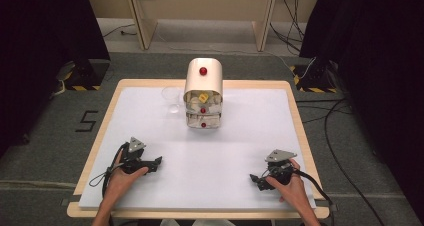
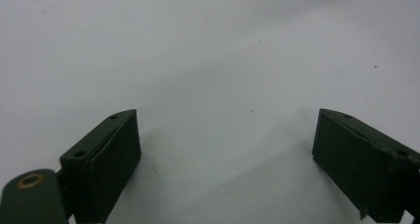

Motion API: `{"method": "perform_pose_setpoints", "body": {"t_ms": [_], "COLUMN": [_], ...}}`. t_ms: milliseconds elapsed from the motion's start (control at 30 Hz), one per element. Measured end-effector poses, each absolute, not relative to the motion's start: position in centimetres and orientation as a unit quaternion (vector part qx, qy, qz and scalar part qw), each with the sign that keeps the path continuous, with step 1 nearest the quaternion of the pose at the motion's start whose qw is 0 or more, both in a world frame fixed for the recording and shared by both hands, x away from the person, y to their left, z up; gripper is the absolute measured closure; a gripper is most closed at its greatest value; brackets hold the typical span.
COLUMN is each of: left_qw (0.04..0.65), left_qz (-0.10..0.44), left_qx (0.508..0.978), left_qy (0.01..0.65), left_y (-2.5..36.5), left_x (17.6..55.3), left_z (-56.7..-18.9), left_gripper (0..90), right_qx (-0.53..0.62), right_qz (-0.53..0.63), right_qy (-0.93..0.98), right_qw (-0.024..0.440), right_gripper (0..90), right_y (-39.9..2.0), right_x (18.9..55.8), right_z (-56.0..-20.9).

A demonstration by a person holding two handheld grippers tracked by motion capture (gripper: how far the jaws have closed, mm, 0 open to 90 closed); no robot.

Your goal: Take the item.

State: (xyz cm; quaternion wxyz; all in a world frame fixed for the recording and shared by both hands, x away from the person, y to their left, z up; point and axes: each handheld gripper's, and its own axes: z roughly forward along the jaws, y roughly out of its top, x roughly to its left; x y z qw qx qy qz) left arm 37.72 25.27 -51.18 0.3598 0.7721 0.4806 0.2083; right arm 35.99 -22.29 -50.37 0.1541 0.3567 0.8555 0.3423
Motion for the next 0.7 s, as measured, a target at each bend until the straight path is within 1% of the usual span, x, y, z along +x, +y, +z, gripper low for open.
{"method": "perform_pose_setpoints", "body": {"t_ms": [133, 200, 300, 467, 667, 700], "left_qw": [0.364, 0.368, 0.383, 0.409, 0.424, 0.424], "left_qz": [0.206, 0.206, 0.194, 0.182, 0.174, 0.181], "left_qx": [0.770, 0.765, 0.758, 0.756, 0.753, 0.754], "left_qy": [0.482, 0.486, 0.491, 0.477, 0.472, 0.467], "left_y": [25.39, 25.57, 25.99, 26.09, 25.86, 25.82], "left_x": [37.74, 37.75, 37.77, 37.70, 37.78, 37.83], "left_z": [-51.16, -51.12, -51.06, -50.89, -50.69, -50.50], "left_gripper": [11.2, 13.4, 14.7, 15.8, 16.0, 16.0], "right_qx": [0.357, 0.357, 0.356, 0.357, 0.357, 0.356], "right_qz": [0.342, 0.343, 0.343, 0.342, 0.342, 0.343], "right_qy": [0.855, 0.855, 0.855, 0.855, 0.855, 0.855], "right_qw": [0.154, 0.154, 0.155, 0.155, 0.154, 0.154], "right_gripper": [0.2, 0.2, 0.1, 0.2, 0.2, 0.2], "right_y": [-22.28, -22.29, -22.28, -22.28, -22.29, -22.29], "right_x": [35.97, 35.99, 35.98, 35.97, 35.97, 35.99], "right_z": [-50.36, -50.37, -50.37, -50.36, -50.37, -50.37]}}
